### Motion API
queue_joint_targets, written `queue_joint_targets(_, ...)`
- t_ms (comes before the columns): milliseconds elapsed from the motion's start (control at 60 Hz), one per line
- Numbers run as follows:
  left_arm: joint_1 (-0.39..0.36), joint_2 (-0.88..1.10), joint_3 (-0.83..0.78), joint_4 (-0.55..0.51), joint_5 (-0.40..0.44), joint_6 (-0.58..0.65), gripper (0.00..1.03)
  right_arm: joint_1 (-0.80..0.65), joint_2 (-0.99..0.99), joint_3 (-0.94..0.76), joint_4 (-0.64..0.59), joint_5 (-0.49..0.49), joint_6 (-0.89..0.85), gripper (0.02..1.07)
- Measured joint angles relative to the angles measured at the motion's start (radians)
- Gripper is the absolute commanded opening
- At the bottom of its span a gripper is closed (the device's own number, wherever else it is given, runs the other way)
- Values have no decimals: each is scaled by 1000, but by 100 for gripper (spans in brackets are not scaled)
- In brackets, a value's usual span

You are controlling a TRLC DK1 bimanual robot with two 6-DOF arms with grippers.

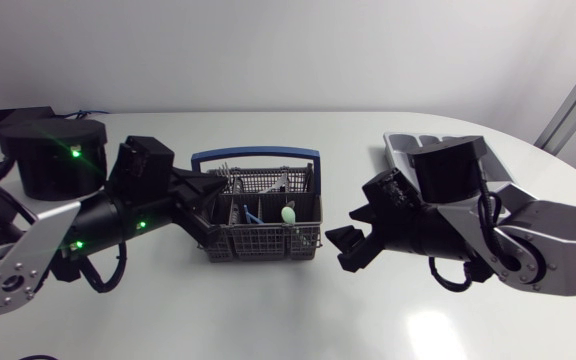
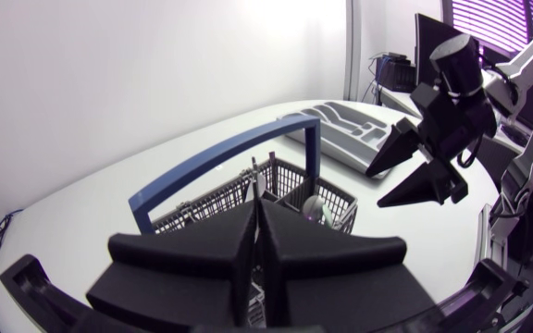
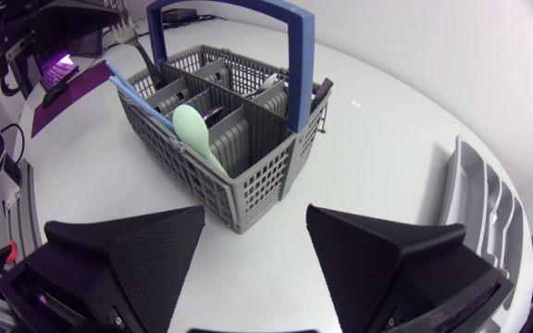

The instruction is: Unload the cutlery basket into the drawer organizer.

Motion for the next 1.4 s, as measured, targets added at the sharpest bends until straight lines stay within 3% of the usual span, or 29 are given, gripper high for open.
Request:
queue_joint_targets(267, 4, -101, 47, -98, 40, -11, 4, 0, 0, 0, -20, 0, 0, 82)
queue_joint_targets(333, 4, -130, 70, -132, 50, -17, 4, 0, -5, 0, -27, 0, 0, 88)
queue_joint_targets(450, 3, -190, 117, -193, 60, -24, 4, 0, -39, 0, -56, 0, -1, 88)
queue_joint_targets(733, -55, -274, 230, -328, 129, -32, 4, -11, -171, 20, -162, -10, -24, 92)
queue_joint_targets(1033, -153, -239, 258, -374, 217, -62, 4, -94, -323, 61, -299, -135, -70, 92)
queue_joint_targets(1183, -175, -185, 259, -375, 256, -74, 3, -90, -390, 64, -356, -215, -77, 92)
queue_joint_targets(1400, -178, -92, 294, -382, 328, -82, 4, -22, -418, 75, -364, -255, -85, 92)
